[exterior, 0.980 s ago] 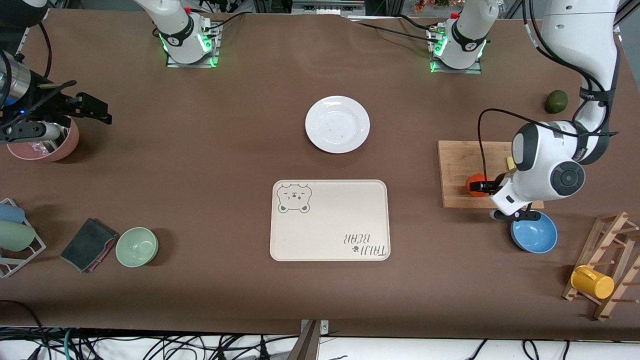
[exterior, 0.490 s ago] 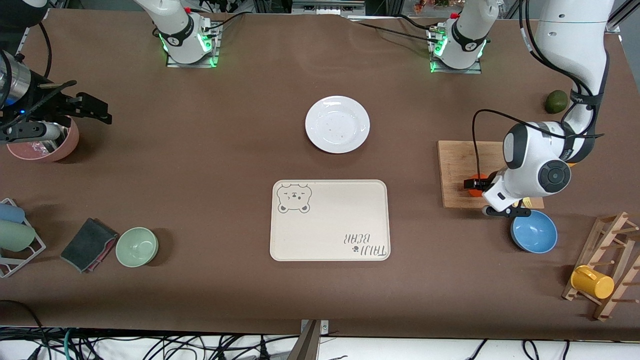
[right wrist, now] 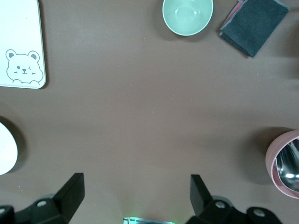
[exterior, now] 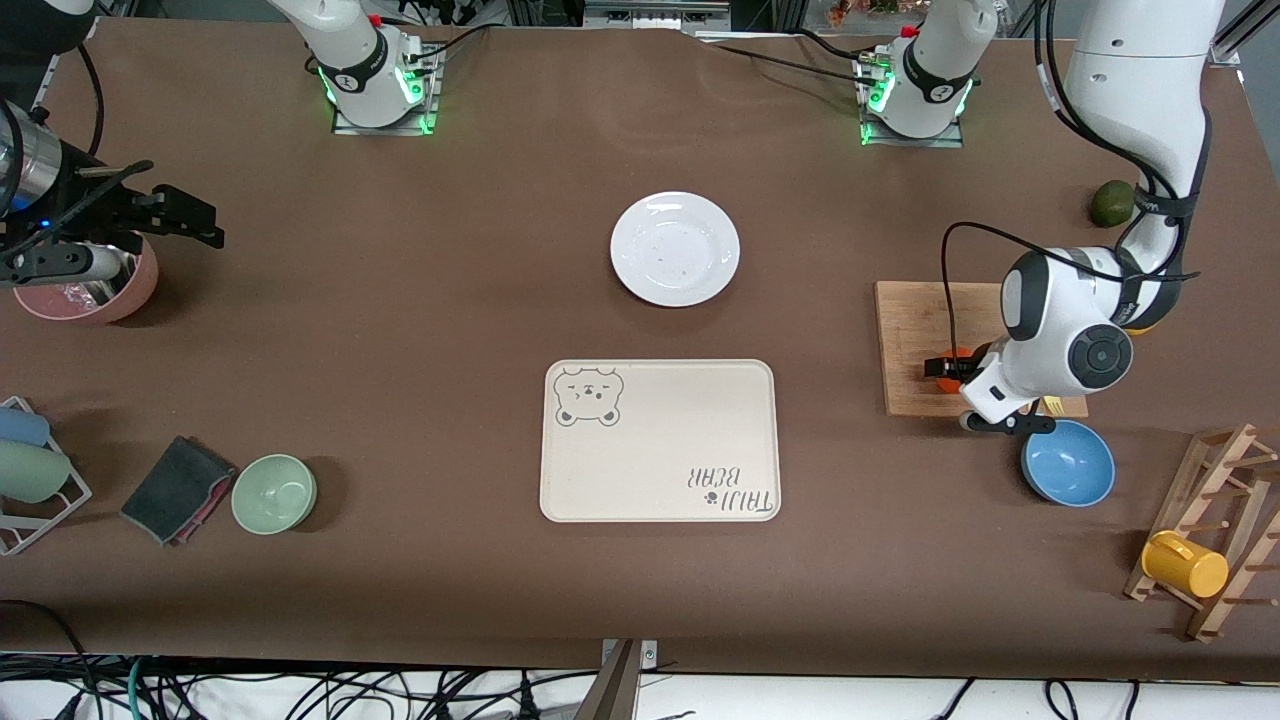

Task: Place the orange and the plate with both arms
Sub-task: 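Close the left gripper on the orange and lift it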

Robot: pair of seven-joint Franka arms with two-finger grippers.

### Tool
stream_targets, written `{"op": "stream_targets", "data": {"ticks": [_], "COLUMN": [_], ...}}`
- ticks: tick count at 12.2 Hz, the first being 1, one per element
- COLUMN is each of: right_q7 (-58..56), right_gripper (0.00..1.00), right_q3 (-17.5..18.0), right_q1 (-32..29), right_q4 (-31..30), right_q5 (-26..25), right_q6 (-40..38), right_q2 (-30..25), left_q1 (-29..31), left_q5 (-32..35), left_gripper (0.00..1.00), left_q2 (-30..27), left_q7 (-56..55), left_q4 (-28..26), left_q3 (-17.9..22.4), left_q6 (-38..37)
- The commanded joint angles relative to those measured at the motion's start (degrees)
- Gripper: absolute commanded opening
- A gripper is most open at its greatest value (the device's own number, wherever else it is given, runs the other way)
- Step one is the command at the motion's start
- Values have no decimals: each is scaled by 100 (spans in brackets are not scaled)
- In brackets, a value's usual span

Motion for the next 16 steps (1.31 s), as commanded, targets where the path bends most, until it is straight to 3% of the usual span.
{"op": "stream_targets", "data": {"ticks": [1, 2, 5, 8, 12, 16], "right_q7": [-11, -28, -54, -54, -46, -46], "right_gripper": [100, 100, 100, 100, 100, 100], "right_q3": [17, 8, -27, -1, -1, -1], "right_q1": [-12, -21, -21, -21, -21, -21], "right_q4": [3, -6, 3, 3, -6, -6], "right_q5": [104, 104, 104, 104, 104, 104], "right_q6": [-53, -61, -26, -43, -35, -35], "right_q2": [-46, -55, -20, -20, -29, -29], "left_q1": [46, 46, 46, 29, -77, -95], "left_q5": [-209, -209, -209, -209, -218, -209], "left_gripper": [100, 98, 72, 52, 41, 41], "left_q2": [50, 76, 181, 199, 112, -300], "left_q7": [209, 209, 217, 209, -106, -485], "left_q4": [-15, -15, -23, -6, 117, 258], "left_q3": [-46, -46, -46, -46, -89, -685], "left_q6": [102, 102, 102, 102, -29, -513]}}
